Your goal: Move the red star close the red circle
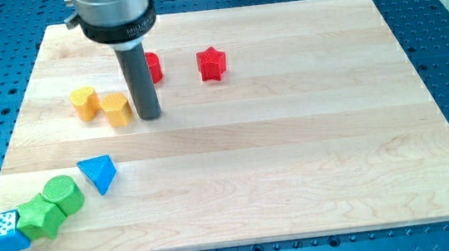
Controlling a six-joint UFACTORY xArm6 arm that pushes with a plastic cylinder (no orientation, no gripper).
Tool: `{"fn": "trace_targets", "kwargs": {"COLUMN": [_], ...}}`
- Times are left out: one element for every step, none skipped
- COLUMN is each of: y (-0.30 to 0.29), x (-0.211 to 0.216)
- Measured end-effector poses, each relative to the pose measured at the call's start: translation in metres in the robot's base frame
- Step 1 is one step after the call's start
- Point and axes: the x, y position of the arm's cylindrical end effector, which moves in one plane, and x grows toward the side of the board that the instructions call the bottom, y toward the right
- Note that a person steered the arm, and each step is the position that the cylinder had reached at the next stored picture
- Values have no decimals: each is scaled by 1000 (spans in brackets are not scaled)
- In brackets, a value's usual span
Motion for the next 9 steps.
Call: {"fn": "trace_targets", "kwargs": {"y": [-41, -57, -5, 67, 157, 168, 89, 21, -24], "x": [-1, -7, -6, 26, -25, -69, -76, -80, -80]}}
